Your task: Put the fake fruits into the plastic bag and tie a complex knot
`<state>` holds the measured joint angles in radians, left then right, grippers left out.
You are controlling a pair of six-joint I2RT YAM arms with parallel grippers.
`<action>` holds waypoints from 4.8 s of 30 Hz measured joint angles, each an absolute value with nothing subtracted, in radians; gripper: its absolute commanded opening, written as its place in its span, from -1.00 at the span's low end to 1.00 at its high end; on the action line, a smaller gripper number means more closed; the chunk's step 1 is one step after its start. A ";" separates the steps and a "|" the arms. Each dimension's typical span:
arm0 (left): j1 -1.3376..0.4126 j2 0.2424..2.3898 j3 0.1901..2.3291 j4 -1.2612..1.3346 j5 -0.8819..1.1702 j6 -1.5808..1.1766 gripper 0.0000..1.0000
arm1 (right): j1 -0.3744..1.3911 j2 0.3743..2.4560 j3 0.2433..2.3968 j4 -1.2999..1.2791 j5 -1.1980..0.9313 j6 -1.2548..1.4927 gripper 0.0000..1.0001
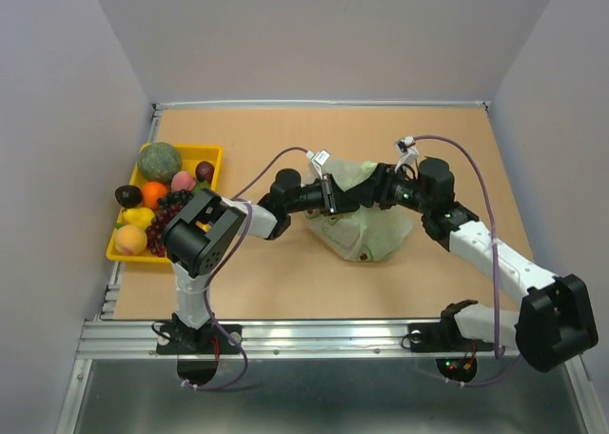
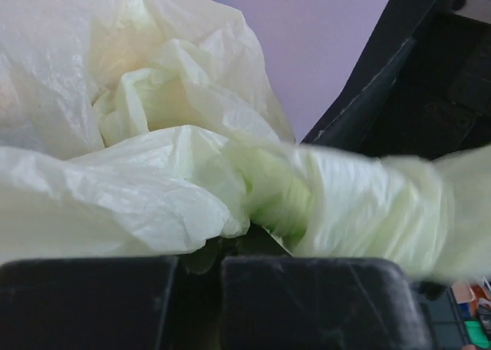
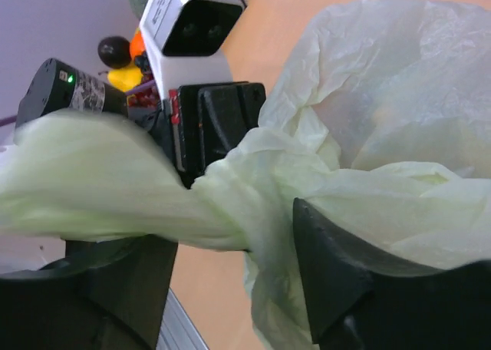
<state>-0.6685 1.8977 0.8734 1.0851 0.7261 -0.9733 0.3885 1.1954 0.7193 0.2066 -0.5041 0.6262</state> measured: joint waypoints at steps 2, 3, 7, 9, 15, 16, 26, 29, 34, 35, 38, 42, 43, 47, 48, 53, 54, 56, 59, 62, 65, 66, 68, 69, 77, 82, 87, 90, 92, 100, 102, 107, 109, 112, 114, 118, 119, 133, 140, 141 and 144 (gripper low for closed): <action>-0.672 1.900 0.865 1.116 0.718 -1.003 -1.00 | 0.389 1.157 0.742 0.130 -0.506 0.539 0.51; -0.673 1.900 0.864 1.134 0.714 -1.015 -1.00 | 0.389 1.138 0.756 0.098 -0.506 0.514 0.54; -0.673 1.900 0.864 1.185 0.698 -1.044 -1.00 | 0.376 1.068 0.838 -0.065 -0.517 0.383 0.78; -0.672 1.901 0.864 1.197 0.690 -1.053 -1.00 | 0.365 1.047 0.861 -0.107 -0.521 0.353 0.78; -0.673 1.901 0.858 1.208 0.672 -1.065 -1.00 | 0.236 0.997 0.947 -0.226 -0.518 0.219 0.30; -0.673 1.901 0.856 1.207 0.671 -1.065 -1.00 | 0.189 1.009 0.965 -0.229 -0.524 0.201 0.06; -0.673 1.901 0.830 1.196 0.656 -1.069 -1.00 | -0.053 1.306 1.055 -0.235 -0.715 0.036 -0.46; -0.673 1.901 0.830 1.186 0.653 -1.069 -1.00 | -0.051 1.396 1.062 -0.233 -0.820 0.013 -0.36; -0.673 1.909 0.830 1.176 0.653 -1.067 -1.00 | -0.039 1.505 1.069 -0.233 -0.944 0.004 -0.07; -0.673 1.914 0.831 1.174 0.653 -1.067 -1.00 | -0.034 1.516 1.068 -0.232 -0.964 0.002 -0.02; -0.673 1.919 0.831 1.162 0.654 -1.065 -1.00 | -0.015 1.517 1.054 -0.231 -1.015 -0.010 0.13; -0.677 1.935 0.847 1.165 0.662 -1.064 -1.00 | 0.032 1.495 0.992 -0.236 -1.052 -0.031 0.38; -0.679 1.943 0.854 1.168 0.665 -1.065 -1.00 | 0.045 1.493 0.977 -0.238 -1.058 -0.035 0.50; -0.689 1.962 0.869 1.184 0.679 -1.075 -1.00 | 0.081 1.491 0.929 -0.253 -1.071 -0.042 0.78; -0.692 1.963 0.873 1.188 0.682 -1.077 -1.00 | 0.088 1.488 0.917 -0.253 -1.074 -0.042 0.80; -0.706 1.977 0.911 1.227 0.698 -1.089 -1.00 | 0.113 1.475 0.898 -0.258 -1.095 -0.026 0.90; -0.708 1.987 0.926 1.238 0.705 -1.095 -1.00 | 0.121 1.473 0.898 -0.256 -1.097 -0.018 0.90; -0.713 2.010 0.959 1.251 0.719 -1.109 -1.00 | 0.148 1.463 0.895 -0.226 -1.099 0.028 0.90; -0.716 2.027 0.986 1.256 0.737 -1.129 -1.00 | 0.184 1.453 0.891 -0.147 -1.099 0.117 0.90; -0.712 2.028 0.990 1.265 0.756 -1.158 -1.00 | 0.202 1.454 0.891 -0.062 -1.093 0.221 0.91; -0.708 2.028 0.989 1.275 0.765 -1.172 -1.00 | 0.213 1.466 0.891 0.031 -1.092 0.324 0.91; -0.707 2.027 0.984 1.282 0.766 -1.171 -1.00 | 0.217 1.474 0.891 0.060 -1.092 0.355 0.90; -0.706 2.026 0.968 1.293 0.764 -1.163 -1.00 | 0.223 1.481 0.891 0.091 -1.092 0.396 0.87; -0.706 2.026 0.962 1.293 0.759 -1.153 -1.00 | 0.227 1.481 0.891 0.103 -1.092 0.416 0.86; -0.702 2.017 0.955 1.269 0.734 -1.096 -1.00 | 0.242 1.416 0.832 0.155 -1.023 0.444 0.82; -0.700 2.017 0.984 1.289 0.757 -1.119 -1.00 | 0.242 1.346 0.801 0.134 -0.985 0.400 0.76; -0.688 2.016 1.035 1.264 0.746 -1.121 -1.00 | 0.242 1.341 0.801 0.118 -0.984 0.394 0.79; -0.686 2.016 1.034 1.253 0.745 -1.115 -1.00 | 0.236 1.335 0.801 0.081 -0.979 0.375 0.81; -0.685 2.008 1.018 1.244 0.735 -1.108 -1.00 | 0.221 1.326 0.803 0.040 -0.979 0.355 0.85; -0.666 1.981 0.929 1.196 0.702 -1.078 -1.00 | 0.156 1.294 0.830 -0.109 -1.002 0.268 0.85; -0.664 1.980 0.921 1.184 0.700 -1.074 -1.00 | 0.145 1.280 0.841 -0.134 -1.010 0.248 0.76; -0.662 1.980 0.919 1.152 0.698 -1.055 -1.00 | 0.133 1.268 0.851 -0.159 -1.043 0.218 0.05; -0.663 1.980 0.919 1.142 0.698 -1.051 -1.00 | 0.132 1.270 0.852 -0.165 -1.068 0.211 -0.07; -0.672 1.980 0.923 1.136 0.703 -1.052 -1.00 | 0.132 1.291 0.857 -0.172 -1.106 0.204 -0.28; -0.681 1.982 0.937 1.139 0.712 -1.060 -1.00 | 0.133 1.316 0.865 -0.172 -1.120 0.202 -0.35; -0.704 2.003 0.978 1.204 0.740 -1.110 -1.00 | 0.157 1.363 0.880 -0.171 -1.127 0.210 -0.39; -0.709 2.012 0.987 1.221 0.746 -1.128 -1.00 | 0.168 1.368 0.883 -0.169 -1.126 0.214 -0.40; -0.715 2.069 1.030 1.251 0.751 -1.272 -1.00 | 0.262 1.389 0.909 -0.170 -1.091 0.236 0.42; -0.721 2.069 1.006 1.264 0.769 -1.301 -1.00 | 0.201 1.260 0.969 -0.271 -0.925 0.144 0.57; -0.723 2.069 1.005 1.265 0.772 -1.303 -1.00 | 0.185 1.238 0.974 -0.285 -0.901 0.130 0.54; -0.730 2.069 1.004 1.273 0.783 -1.304 -1.00 | 0.150 1.185 0.976 -0.320 -0.849 0.096 0.33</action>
